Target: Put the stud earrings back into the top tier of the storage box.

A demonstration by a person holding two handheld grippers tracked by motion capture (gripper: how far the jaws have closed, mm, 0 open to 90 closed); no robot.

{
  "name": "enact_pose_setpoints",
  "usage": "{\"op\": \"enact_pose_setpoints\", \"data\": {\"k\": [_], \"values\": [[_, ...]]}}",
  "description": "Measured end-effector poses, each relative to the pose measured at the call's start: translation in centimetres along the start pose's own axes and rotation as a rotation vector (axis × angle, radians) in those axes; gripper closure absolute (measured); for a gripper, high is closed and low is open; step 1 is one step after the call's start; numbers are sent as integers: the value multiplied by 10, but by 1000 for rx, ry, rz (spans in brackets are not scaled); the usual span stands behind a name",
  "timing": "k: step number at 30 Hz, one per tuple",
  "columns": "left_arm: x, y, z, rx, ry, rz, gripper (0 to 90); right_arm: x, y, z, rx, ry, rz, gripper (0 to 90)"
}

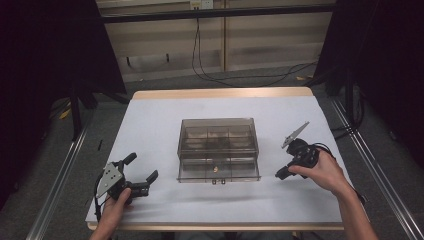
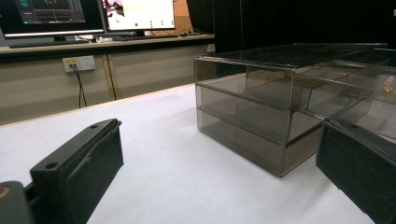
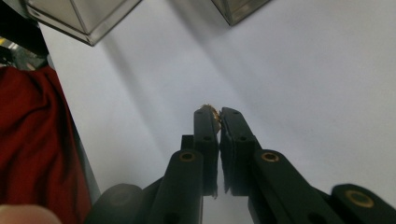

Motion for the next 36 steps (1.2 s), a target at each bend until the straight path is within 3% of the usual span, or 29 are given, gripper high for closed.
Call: {"op": "enact_pose_setpoints", "data": {"k": [7, 12, 19, 25, 27, 30, 36], "values": [[0, 0, 0, 0, 4, 1, 8, -3, 8, -6, 65, -9, -16, 857], [0, 0, 0, 0, 2, 0, 8, -8, 19, -14, 141, 33, -36, 857], [0, 0, 0, 3, 4, 0, 8, -12, 28, -19, 170, 24, -25, 857], [0, 0, 0, -4, -8, 1, 7, -16, 41, -24, 236, 54, -30, 857], [0, 0, 0, 3, 7, -1, 7, -19, 47, -26, 263, 64, -27, 857], [0, 0, 0, -4, -7, 1, 7, -23, 51, -31, 280, 83, -21, 857], [0, 0, 0, 3, 4, -1, 7, -30, 56, -45, 312, 118, -27, 857]]}}
Point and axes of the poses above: each handheld gripper's, and its own axes: y roughly backward along the jaws, z roughly out of its underside, x roughly to its right, the point moved 8 cm from there along -y, roughly forward along the jaws, and after that the axes turned 8 degrees about x, right-handed, at the moved point
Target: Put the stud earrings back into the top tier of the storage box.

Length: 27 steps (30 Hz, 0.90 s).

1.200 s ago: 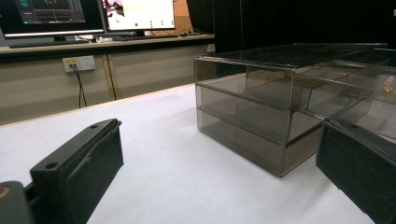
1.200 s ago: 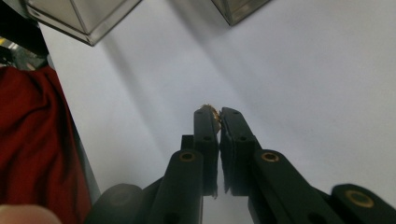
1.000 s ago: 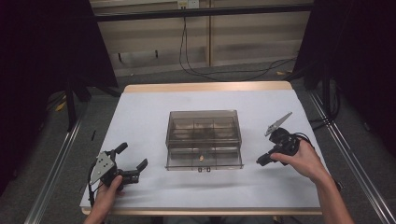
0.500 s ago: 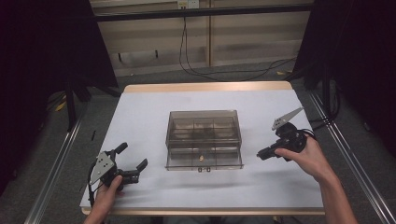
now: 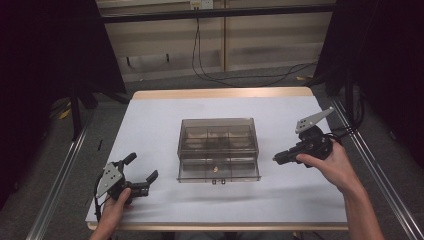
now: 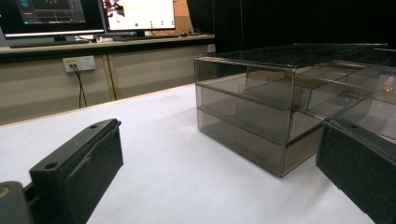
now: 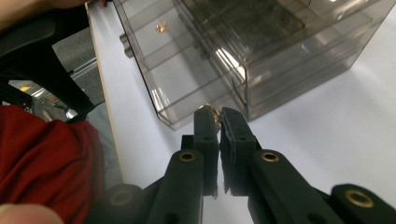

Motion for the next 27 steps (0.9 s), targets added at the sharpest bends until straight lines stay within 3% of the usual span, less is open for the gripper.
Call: {"op": "enact_pose_setpoints", "data": {"k": [8, 15, 27], "values": [[0, 0, 0, 0, 3, 1, 7, -4, -4, -17, 39, 23, -20, 858], [0, 0, 0, -1, 0, 1, 7, -15, -12, -43, -2, 77, -26, 858], [0, 0, 0, 0, 2, 1, 7, -31, -44, -77, -57, 157, -61, 858]]}}
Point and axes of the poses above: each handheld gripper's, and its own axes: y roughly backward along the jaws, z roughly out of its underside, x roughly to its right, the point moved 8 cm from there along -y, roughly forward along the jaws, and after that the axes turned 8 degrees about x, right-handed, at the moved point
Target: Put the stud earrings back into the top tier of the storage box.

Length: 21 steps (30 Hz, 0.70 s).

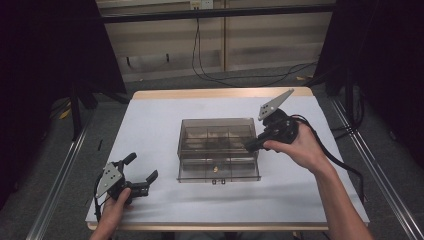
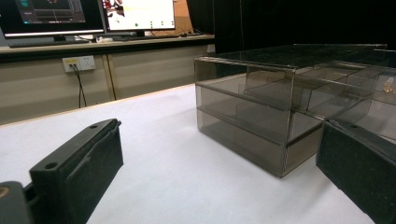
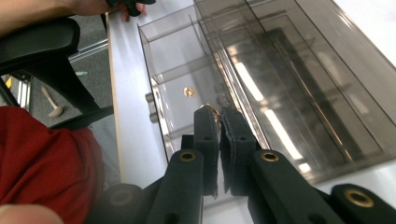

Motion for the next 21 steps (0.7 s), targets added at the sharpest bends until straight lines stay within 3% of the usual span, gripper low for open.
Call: {"op": "enact_pose_setpoints", "data": {"k": [7, 17, 21], "values": [[0, 0, 0, 1, 3, 1, 7, -4, -19, -13, -45, 36, -18, 858], [0, 0, 0, -3, -2, 4, 7, -8, -58, -24, -208, 43, -47, 858], [0, 0, 0, -3, -5, 3, 7, -11, -68, -28, -245, 54, -62, 858]]}}
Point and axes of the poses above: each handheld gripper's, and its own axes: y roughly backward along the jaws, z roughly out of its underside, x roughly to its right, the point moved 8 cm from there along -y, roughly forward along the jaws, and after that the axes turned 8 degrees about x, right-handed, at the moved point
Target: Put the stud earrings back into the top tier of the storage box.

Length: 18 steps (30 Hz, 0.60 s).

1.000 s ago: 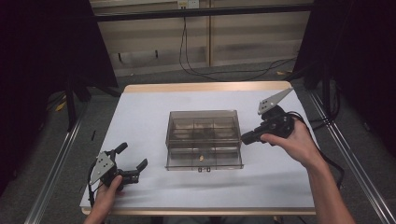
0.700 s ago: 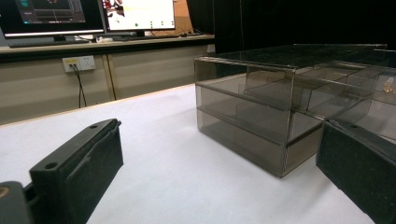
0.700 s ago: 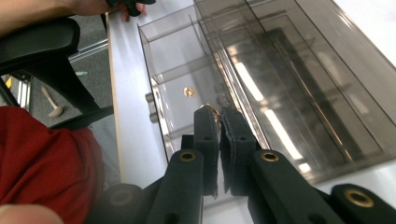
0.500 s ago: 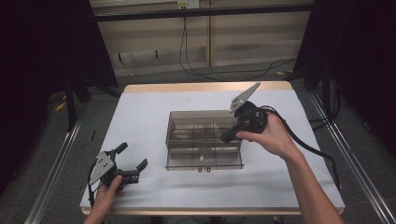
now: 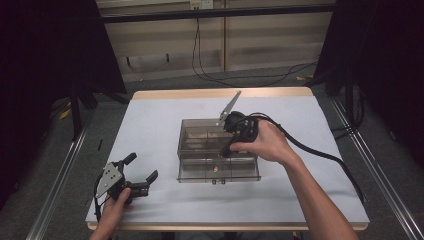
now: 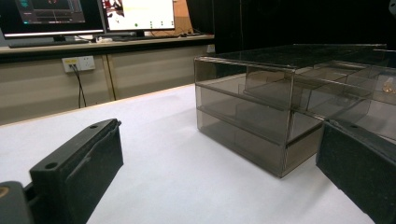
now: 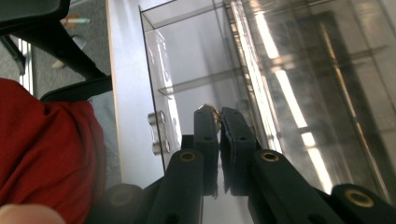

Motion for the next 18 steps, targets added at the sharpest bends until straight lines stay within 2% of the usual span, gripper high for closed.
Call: {"op": "enact_pose_setpoints", "data": {"k": [1, 2, 4, 6, 8, 10, 12, 15, 18], "values": [[0, 0, 0, 0, 2, -1, 7, -3, -5, -3, -36, -8, -10, 858], [1, 0, 0, 5, 10, 0, 7, -4, -8, -5, -49, -11, -13, 858], [0, 0, 0, 0, 0, -1, 7, -4, -11, -6, -70, -9, -18, 858], [0, 0, 0, 1, 1, 0, 7, -5, -19, -6, -133, -16, -21, 857], [1, 0, 0, 8, 12, 0, 7, -3, -28, -6, -174, -29, -23, 858], [0, 0, 0, 0, 1, 1, 7, -2, -35, -5, -196, -31, -30, 857], [1, 0, 0, 8, 13, 1, 7, 0, -38, -4, -207, -26, -23, 857], [1, 0, 0, 5, 10, 3, 7, 4, -47, 0, -253, -18, -11, 856], [0, 0, 0, 4, 7, 2, 7, 6, -49, 1, -258, -22, -3, 851]]}}
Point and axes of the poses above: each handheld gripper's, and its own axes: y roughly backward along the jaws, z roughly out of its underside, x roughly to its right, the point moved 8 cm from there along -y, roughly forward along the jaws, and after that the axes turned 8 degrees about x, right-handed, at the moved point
